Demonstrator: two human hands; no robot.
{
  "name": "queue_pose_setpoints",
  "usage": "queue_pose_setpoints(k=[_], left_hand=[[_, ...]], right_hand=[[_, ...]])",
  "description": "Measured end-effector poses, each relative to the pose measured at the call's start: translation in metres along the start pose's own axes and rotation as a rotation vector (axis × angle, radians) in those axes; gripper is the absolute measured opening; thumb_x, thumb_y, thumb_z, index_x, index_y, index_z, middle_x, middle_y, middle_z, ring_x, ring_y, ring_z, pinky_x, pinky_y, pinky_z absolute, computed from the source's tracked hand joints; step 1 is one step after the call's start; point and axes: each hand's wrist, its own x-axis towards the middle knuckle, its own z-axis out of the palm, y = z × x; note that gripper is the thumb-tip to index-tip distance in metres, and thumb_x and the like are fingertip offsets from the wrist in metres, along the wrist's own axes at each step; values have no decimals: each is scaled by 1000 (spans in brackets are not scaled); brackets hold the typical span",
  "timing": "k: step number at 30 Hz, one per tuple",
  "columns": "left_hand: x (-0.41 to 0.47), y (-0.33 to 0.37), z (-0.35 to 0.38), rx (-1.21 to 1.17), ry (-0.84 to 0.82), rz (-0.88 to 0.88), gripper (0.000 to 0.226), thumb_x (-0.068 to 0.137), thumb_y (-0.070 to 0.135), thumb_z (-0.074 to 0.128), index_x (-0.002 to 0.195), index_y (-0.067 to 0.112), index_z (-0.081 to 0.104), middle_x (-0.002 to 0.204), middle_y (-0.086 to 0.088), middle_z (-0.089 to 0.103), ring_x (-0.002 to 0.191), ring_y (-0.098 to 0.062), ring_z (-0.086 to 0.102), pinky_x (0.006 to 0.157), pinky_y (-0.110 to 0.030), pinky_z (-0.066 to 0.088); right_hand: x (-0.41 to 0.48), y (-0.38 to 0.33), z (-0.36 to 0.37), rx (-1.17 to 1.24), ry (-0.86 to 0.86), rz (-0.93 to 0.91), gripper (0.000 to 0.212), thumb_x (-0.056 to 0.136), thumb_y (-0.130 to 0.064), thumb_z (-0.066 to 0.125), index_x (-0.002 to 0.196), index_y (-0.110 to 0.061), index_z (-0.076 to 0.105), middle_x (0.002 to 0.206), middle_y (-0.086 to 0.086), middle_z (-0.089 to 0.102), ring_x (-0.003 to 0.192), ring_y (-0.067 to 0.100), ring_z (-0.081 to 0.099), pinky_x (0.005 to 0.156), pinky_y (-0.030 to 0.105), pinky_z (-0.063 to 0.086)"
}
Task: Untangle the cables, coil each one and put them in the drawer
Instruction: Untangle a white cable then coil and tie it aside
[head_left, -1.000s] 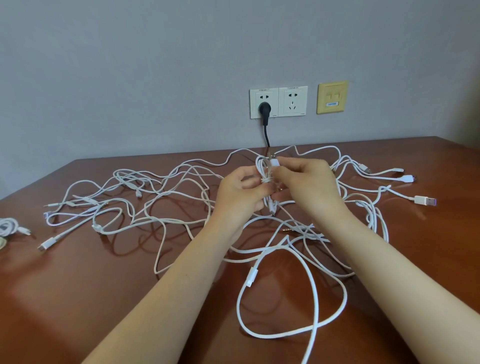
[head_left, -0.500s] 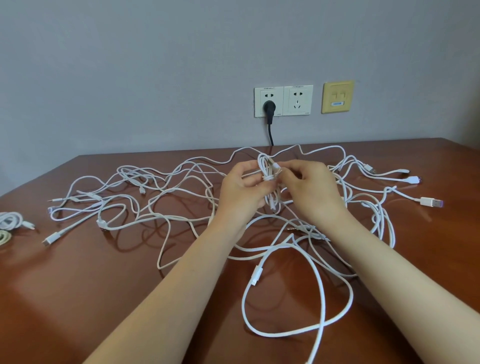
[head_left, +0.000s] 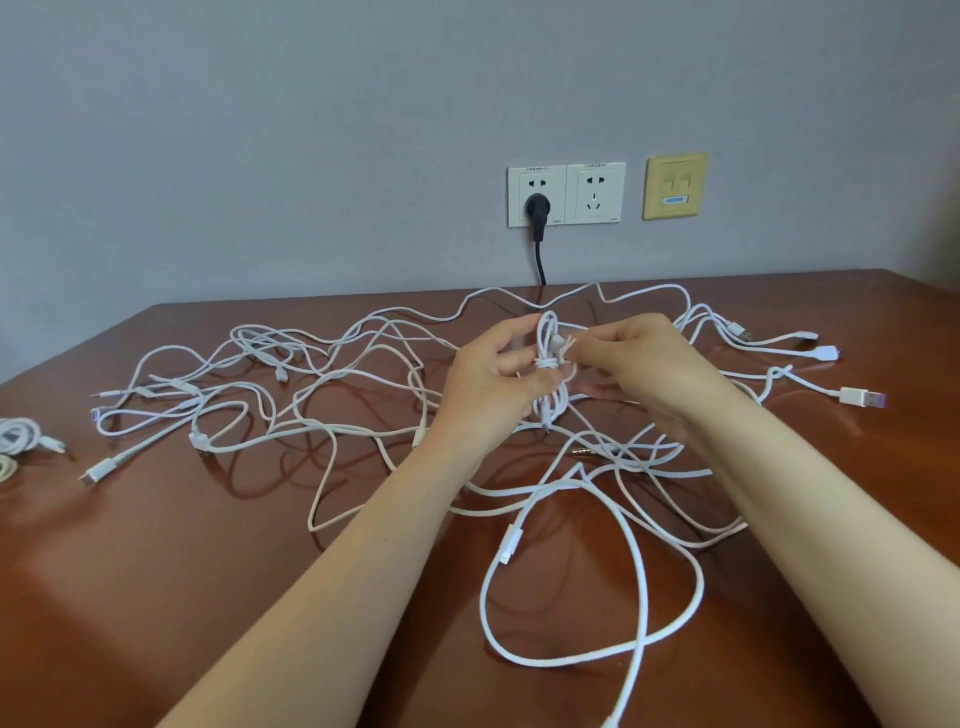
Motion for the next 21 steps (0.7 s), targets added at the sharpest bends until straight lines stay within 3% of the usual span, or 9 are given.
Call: queue_pose_setpoints(k=[2,4,8,11,15,17,21], left_hand=[[1,1,-2,4,-31,4,42,81,-1,67,109,29,57,99,-2,71,93,-13,68,83,-27,54],[0,2,-2,13,-75,7,43,82,-5,64,108,29,57,98,-6,71,87,-14,70,76,-27,56],[-2,-1,0,114,-145,19,45,85,-4,60,108,34,58,98,-3,72,87,-13,70,75,-24,56],[-2,1,-2,80,-138,20,44,84,-6,61,115,26,58,103,-7,71,88,-14,69,77,-23,57],[-3,4,1,76,-149,27,43,83,-8,61,113,22,53,103,-8,68,73,-2,67,61,-13,50],[-2,4,2,26,-132,-1,44,83,-7,62,112,23,49,105,-10,68,77,-7,68,65,-18,54],[2,6,-1,-81,-75,-28,42,83,-4,64,105,28,47,90,-1,71,80,-16,69,77,-31,56]], right_hand=[[1,0,-3,79,-22,23,13,88,-4,58,89,-2,70,68,4,64,58,9,55,67,21,51],[2,0,-6,137,-31,46,10,88,-4,59,96,-5,65,75,5,64,61,9,60,70,22,52],[2,3,-5,110,-53,79,12,90,-7,58,100,-7,64,69,2,62,54,4,58,57,17,47],[2,5,-1,107,-37,54,9,91,-11,57,94,-13,66,63,-4,60,47,-1,54,56,18,42],[2,6,2,72,-35,-4,15,94,-15,53,86,-18,65,81,5,63,68,13,57,59,18,45],[2,8,3,160,-53,35,15,94,-16,53,86,-15,65,78,6,62,67,15,56,53,16,46],[3,4,2,369,-142,66,18,95,-9,48,96,-10,65,82,5,65,72,16,59,61,20,50]])
